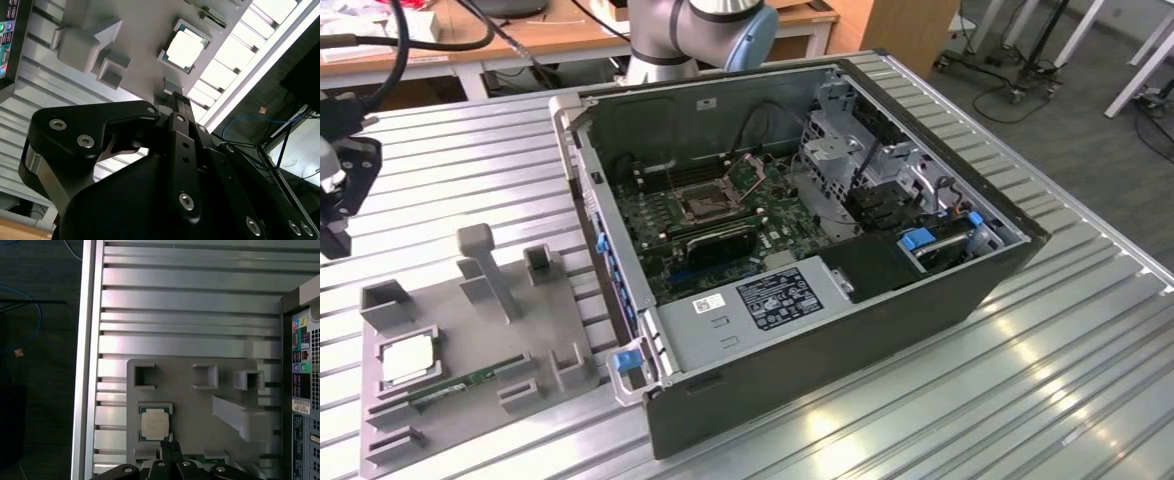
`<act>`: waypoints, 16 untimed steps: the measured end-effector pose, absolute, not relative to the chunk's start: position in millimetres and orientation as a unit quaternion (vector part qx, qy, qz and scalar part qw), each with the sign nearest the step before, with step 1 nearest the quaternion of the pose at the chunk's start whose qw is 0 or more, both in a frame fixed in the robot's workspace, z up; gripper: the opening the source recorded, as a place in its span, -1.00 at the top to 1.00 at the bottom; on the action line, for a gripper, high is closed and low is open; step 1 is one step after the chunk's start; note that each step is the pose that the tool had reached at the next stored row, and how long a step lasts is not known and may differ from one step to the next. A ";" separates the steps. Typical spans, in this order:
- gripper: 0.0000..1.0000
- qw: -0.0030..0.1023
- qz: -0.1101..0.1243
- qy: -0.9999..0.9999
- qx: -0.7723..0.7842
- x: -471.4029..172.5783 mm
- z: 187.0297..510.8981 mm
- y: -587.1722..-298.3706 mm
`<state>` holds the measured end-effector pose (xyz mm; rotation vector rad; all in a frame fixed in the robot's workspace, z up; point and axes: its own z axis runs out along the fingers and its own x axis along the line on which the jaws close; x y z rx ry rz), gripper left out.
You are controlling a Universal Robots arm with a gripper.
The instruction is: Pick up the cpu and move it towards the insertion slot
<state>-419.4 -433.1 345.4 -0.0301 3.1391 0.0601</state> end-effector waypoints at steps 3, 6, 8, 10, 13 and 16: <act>0.79 0.001 0.019 1.000 -0.009 -420.1 343.6 -433.8; 0.79 0.001 0.019 1.000 -0.010 -422.1 341.7 -434.3; 0.79 0.001 0.019 1.000 -0.010 -423.9 340.4 -434.5; 0.79 0.001 0.019 1.000 -0.010 -425.8 339.0 -434.7; 0.79 0.001 0.019 1.000 -0.010 -427.7 336.2 -434.9; 0.79 0.001 0.019 1.000 -0.010 -428.6 334.6 -434.9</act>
